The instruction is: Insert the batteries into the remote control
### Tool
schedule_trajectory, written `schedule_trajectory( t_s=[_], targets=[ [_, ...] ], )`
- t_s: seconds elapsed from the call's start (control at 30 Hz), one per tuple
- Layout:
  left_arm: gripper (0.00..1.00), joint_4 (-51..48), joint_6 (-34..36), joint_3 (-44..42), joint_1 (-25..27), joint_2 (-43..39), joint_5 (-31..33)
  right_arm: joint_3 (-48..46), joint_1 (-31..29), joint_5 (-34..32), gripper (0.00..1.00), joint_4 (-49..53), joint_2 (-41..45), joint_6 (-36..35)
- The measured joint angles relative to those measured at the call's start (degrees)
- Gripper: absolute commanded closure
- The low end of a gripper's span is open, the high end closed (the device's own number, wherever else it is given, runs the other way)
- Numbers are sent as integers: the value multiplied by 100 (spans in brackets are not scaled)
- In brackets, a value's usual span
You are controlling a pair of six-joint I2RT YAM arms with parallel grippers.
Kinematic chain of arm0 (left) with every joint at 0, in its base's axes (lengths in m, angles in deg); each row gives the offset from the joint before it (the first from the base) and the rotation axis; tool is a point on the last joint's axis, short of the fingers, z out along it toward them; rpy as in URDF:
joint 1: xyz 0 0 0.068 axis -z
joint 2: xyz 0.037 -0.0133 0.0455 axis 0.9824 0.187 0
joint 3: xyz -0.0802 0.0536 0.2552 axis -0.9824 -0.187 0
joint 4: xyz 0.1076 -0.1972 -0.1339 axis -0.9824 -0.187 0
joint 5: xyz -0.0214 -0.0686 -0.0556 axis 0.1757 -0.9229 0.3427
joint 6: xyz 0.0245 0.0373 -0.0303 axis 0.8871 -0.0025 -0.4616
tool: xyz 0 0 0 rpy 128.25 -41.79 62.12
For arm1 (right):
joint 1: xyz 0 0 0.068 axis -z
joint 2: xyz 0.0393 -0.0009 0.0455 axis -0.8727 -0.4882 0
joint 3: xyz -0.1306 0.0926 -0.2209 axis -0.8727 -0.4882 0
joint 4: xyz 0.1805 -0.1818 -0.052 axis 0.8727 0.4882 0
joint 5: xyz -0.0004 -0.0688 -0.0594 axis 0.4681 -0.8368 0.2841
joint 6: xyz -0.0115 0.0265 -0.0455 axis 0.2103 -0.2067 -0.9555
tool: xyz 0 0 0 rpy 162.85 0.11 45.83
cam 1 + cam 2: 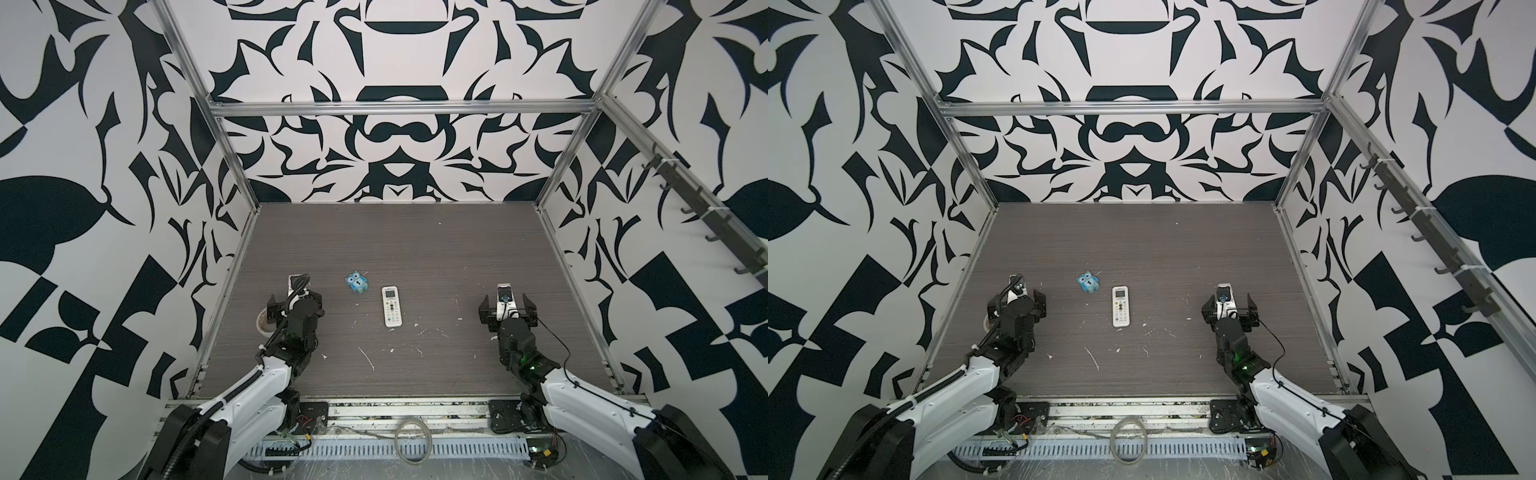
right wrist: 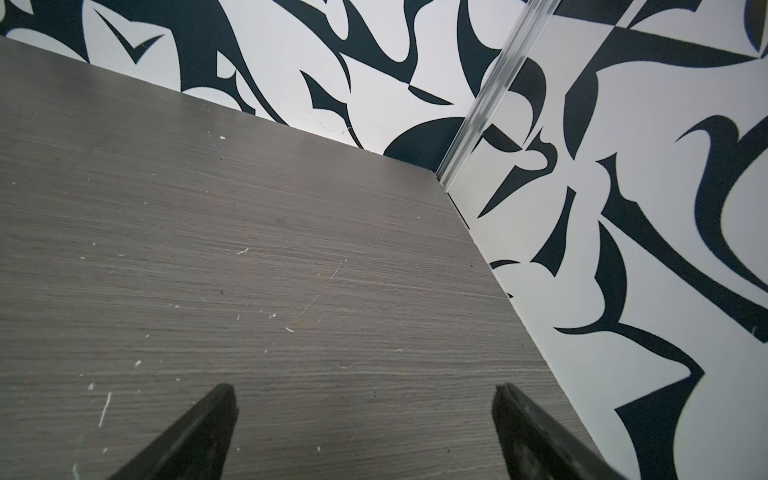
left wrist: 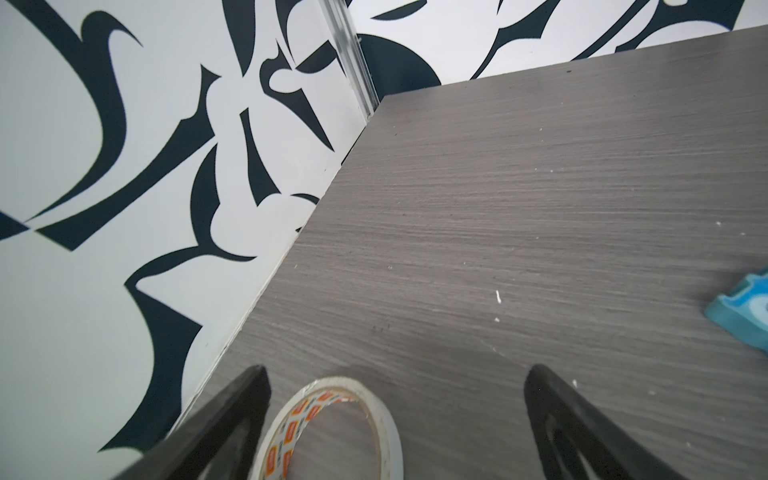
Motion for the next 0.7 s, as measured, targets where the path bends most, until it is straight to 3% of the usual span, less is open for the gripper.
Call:
schedule_trajectory(
  t_s=[0.2,0.57,0.7],
  targets=[
    [1,1128,164,2,-319,911,-223,-13,522,422,0,-1019,-933,0],
    [1,3226,511,125,-660,2529,-852,415,809,894,0,-3364,-3792,-365],
    [1,4339,533,101,-743,3195,-1014,468,857,984,0,-3694,-4094,-387]
  ],
)
